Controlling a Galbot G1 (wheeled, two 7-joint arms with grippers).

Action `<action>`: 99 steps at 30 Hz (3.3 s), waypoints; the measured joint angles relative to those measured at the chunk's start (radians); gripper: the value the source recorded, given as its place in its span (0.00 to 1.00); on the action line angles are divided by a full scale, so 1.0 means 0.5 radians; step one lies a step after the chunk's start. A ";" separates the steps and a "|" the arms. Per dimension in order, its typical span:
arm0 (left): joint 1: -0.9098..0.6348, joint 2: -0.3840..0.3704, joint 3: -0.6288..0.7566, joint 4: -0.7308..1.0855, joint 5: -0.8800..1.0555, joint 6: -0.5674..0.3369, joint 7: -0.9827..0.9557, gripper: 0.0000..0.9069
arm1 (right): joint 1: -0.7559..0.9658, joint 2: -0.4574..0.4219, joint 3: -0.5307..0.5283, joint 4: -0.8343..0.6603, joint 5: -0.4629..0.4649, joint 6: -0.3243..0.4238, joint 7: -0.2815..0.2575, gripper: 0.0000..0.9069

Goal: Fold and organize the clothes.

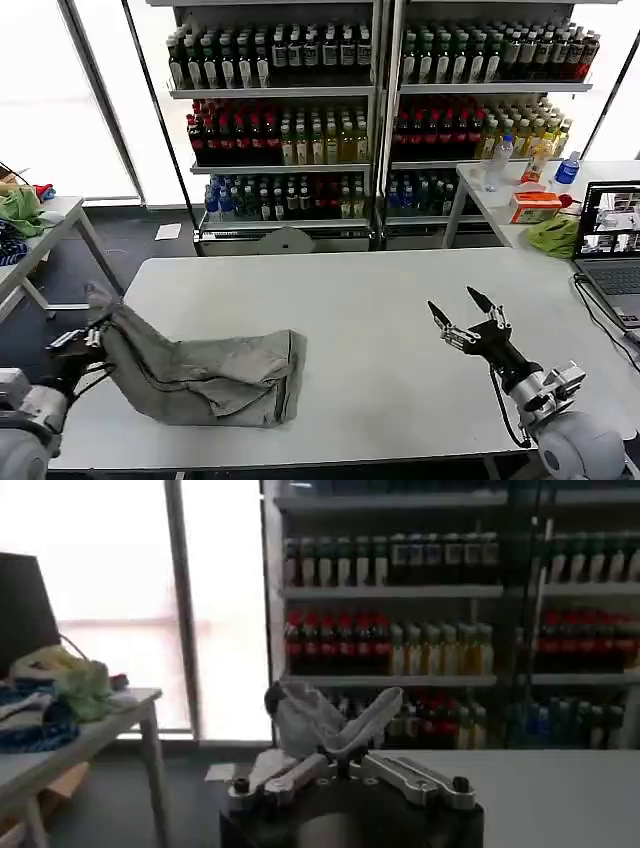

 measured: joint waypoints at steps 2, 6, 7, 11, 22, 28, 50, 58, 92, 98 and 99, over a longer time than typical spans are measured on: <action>-0.027 0.000 0.107 -0.016 -0.007 0.023 -0.037 0.01 | -0.018 0.007 0.013 0.008 -0.001 0.000 0.000 1.00; -0.090 -0.011 0.338 -0.024 -0.013 0.049 -0.102 0.01 | -0.057 0.014 0.040 0.016 -0.003 0.000 0.000 1.00; -0.101 -0.017 0.391 -0.024 -0.014 0.053 -0.107 0.01 | -0.065 0.014 0.048 0.017 -0.003 0.000 0.000 1.00; -0.123 -0.048 0.587 -0.013 -0.004 0.062 -0.134 0.01 | -0.101 0.023 0.079 0.017 -0.002 0.000 -0.001 1.00; -0.167 -0.104 0.979 0.015 0.063 0.078 -0.174 0.01 | -0.131 0.054 0.092 0.017 -0.009 -0.005 -0.001 1.00; -0.203 -0.129 1.088 0.031 0.067 0.086 -0.190 0.01 | -0.137 0.050 0.097 0.017 -0.009 -0.007 -0.001 1.00; -0.235 -0.166 1.123 0.012 0.071 0.152 -0.185 1.00 | -0.116 0.056 0.074 0.019 -0.005 -0.015 -0.004 1.00; -0.163 -0.135 0.957 -0.158 -0.021 0.165 -0.176 1.00 | -0.071 0.078 0.036 0.007 -0.002 -0.028 0.005 1.00; 0.053 -0.232 0.452 0.360 -0.005 -0.021 0.030 0.66 | -0.010 0.053 -0.052 0.038 0.012 -0.059 0.006 1.00; 0.018 -0.227 0.481 0.382 -0.103 -0.007 0.041 0.00 | -0.020 0.059 -0.044 0.041 0.017 -0.060 -0.001 1.00; 0.012 -0.227 0.486 0.387 -0.118 -0.007 0.044 0.00 | -0.022 0.059 -0.041 0.042 0.017 -0.060 -0.002 1.00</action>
